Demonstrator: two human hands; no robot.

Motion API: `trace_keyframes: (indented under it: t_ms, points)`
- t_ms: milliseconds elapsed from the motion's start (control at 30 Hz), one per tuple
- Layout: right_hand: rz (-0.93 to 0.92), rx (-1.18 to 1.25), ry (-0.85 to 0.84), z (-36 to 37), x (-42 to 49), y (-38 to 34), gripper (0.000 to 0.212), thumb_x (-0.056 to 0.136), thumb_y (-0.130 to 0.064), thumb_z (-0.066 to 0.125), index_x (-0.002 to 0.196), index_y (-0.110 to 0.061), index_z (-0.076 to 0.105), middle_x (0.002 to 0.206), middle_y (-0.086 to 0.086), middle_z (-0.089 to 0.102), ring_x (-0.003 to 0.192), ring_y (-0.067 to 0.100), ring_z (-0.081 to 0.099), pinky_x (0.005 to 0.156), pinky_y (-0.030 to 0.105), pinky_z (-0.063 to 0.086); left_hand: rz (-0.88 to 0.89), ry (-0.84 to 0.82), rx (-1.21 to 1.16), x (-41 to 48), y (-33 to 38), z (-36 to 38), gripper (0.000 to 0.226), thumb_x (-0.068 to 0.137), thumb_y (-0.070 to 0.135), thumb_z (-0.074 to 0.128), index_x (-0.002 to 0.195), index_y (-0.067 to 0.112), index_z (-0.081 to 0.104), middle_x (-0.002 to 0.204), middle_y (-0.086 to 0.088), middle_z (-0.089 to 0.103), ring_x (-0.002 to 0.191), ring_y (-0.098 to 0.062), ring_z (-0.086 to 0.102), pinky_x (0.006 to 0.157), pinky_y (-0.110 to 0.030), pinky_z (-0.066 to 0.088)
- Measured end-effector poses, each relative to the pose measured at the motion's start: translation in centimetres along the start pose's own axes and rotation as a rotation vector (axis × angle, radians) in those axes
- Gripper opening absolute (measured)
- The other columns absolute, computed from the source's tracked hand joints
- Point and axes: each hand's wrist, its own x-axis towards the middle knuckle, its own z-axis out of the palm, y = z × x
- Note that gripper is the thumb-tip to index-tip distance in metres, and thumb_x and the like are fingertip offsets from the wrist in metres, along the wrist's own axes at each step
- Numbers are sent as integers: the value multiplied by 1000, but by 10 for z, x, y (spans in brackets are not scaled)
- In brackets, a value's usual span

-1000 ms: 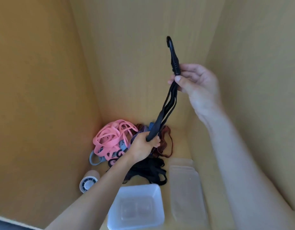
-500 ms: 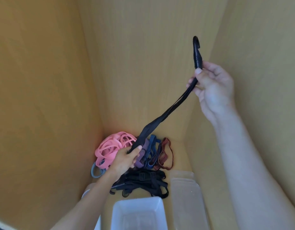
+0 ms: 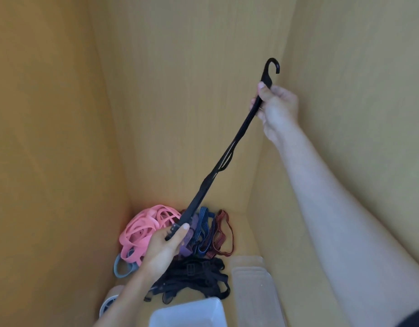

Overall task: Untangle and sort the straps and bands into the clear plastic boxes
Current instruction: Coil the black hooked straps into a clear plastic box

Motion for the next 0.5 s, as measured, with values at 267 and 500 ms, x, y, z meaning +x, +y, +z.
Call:
trace_keyframes:
  t_ms: [267,500]
  points:
    - [-19,-79,160,5,30,-9,24,95,-3,64,74,-9,56,68,2,53,53,18,58,60,27,54,-67,47,-199,-5,-5,-22,48,108,22,37,67,3,52,49,4,42,43,-9,33,43,-10,29]
    - [-92,-244,65,2,4,24,23,95,-8,67,117,-7,61,92,5,69,61,12,67,78,38,62,-359,16,-193,15,1,-42,33,98,17,40,67,9,46,47,-3,38,38,-13,26,38,-24,20]
